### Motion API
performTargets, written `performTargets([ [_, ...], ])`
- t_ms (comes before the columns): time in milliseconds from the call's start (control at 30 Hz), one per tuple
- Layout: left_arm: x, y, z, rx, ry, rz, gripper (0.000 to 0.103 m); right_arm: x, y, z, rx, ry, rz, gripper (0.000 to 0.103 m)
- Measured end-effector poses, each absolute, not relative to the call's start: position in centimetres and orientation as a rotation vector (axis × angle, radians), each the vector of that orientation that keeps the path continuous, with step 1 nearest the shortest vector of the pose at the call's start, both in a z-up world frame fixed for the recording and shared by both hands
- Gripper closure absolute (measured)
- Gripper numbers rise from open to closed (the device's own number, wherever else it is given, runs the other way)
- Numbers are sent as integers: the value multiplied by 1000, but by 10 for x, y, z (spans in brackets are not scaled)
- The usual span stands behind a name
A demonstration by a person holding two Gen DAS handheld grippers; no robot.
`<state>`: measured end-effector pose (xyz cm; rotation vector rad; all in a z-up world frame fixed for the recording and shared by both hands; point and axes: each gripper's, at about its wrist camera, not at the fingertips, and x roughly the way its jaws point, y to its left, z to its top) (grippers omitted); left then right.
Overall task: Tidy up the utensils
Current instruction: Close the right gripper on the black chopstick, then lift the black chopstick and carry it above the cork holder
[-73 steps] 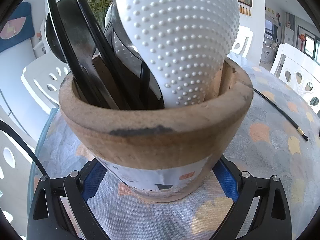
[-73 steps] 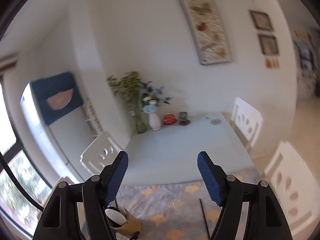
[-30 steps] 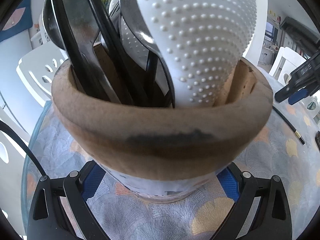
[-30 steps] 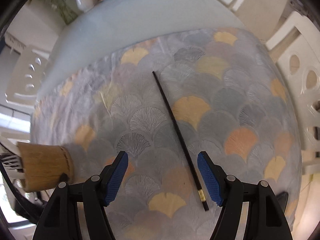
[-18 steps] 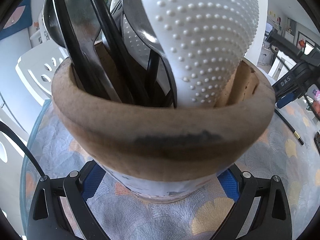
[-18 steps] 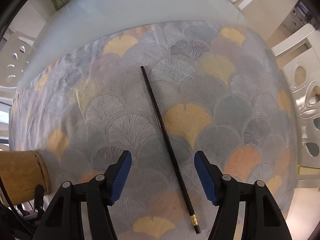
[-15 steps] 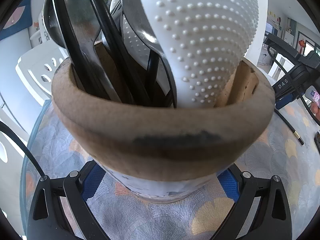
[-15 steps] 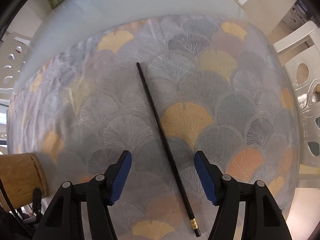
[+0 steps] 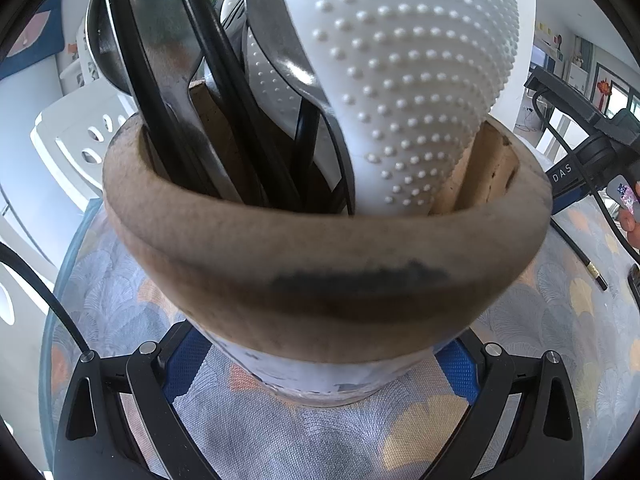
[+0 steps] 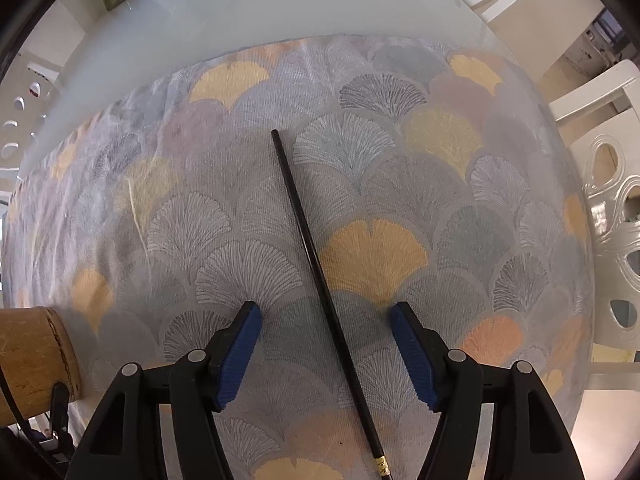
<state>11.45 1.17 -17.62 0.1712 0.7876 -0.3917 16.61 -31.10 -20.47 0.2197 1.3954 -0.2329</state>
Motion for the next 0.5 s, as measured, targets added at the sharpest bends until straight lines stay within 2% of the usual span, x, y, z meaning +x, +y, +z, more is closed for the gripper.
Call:
performTargets([
  [67, 114, 12, -176, 172, 787, -391, 4, 164, -311, -202, 205, 1381, -237, 49],
  [133, 115, 12, -176, 172, 789, -392, 4, 160, -308, -199, 207, 1372, -214, 65],
  [167, 115, 13, -177, 171, 791, -392, 4, 160, -306, -199, 210, 1370, -198, 79],
  [200, 116, 13, -177, 170, 791, -392, 4, 161, -303, -198, 190, 1369, -194, 86],
  [267, 117, 14, -178, 171, 791, -392, 4, 160, -296, -197, 144, 1368, -184, 93],
  [367, 117, 14, -178, 171, 791, -392, 4, 160, -284, -197, 117, 1375, -164, 97],
  [500, 122, 16, -179, 164, 806, -401, 4, 149, -283, -193, 237, 1356, -95, 97],
])
